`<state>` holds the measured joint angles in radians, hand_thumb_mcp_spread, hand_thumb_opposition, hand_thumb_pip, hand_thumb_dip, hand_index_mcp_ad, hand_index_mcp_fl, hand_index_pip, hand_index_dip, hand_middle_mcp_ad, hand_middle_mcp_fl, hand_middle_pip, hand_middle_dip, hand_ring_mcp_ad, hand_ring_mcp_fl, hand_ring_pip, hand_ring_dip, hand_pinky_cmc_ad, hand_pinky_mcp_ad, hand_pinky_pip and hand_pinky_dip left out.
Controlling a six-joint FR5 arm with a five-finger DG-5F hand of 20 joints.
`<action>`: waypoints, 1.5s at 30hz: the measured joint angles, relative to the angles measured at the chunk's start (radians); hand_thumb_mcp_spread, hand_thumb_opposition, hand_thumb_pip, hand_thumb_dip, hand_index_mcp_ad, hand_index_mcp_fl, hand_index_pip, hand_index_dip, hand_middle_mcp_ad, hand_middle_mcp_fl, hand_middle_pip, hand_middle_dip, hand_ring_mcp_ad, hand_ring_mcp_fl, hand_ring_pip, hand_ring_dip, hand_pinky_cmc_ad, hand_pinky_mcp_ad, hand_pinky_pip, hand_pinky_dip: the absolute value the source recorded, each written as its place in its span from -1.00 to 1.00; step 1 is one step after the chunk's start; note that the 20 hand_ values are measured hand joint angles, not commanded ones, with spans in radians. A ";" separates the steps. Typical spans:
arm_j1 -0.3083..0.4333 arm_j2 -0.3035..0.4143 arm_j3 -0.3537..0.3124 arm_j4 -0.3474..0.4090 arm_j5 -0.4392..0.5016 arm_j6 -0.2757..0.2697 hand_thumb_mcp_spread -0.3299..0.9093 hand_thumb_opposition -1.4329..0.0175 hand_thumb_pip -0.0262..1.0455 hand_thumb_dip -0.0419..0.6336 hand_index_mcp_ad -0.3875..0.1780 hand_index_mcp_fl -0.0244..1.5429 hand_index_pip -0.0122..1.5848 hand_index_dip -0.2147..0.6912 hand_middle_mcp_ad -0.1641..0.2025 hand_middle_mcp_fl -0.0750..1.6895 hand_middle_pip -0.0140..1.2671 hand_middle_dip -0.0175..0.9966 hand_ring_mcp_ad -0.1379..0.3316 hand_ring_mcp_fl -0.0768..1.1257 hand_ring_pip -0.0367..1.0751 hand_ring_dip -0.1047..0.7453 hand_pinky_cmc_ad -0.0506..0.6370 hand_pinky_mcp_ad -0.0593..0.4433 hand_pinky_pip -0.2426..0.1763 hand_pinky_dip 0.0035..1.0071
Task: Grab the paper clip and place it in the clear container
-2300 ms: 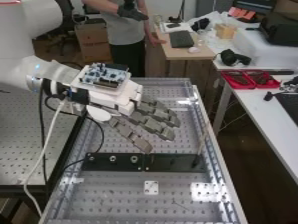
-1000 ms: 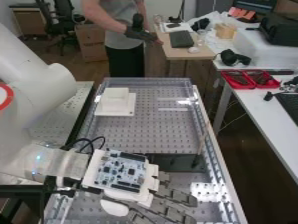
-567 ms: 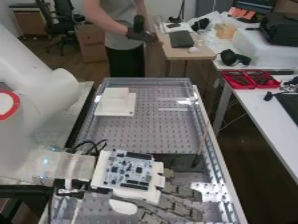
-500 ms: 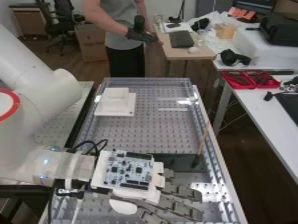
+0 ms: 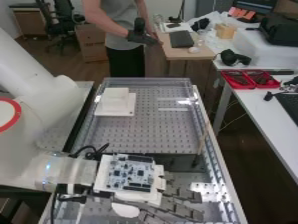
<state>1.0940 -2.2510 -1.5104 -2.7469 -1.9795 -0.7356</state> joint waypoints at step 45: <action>0.002 -0.020 0.021 -0.037 -0.052 -0.037 0.21 -0.17 0.47 0.01 -0.10 -0.73 0.96 -0.25 0.10 -0.84 -0.78 -0.62 0.07 -0.87 -0.77 -0.51 0.10 0.34 0.03 -0.41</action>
<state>1.0957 -2.2714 -1.4899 -2.7843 -2.0319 -0.7727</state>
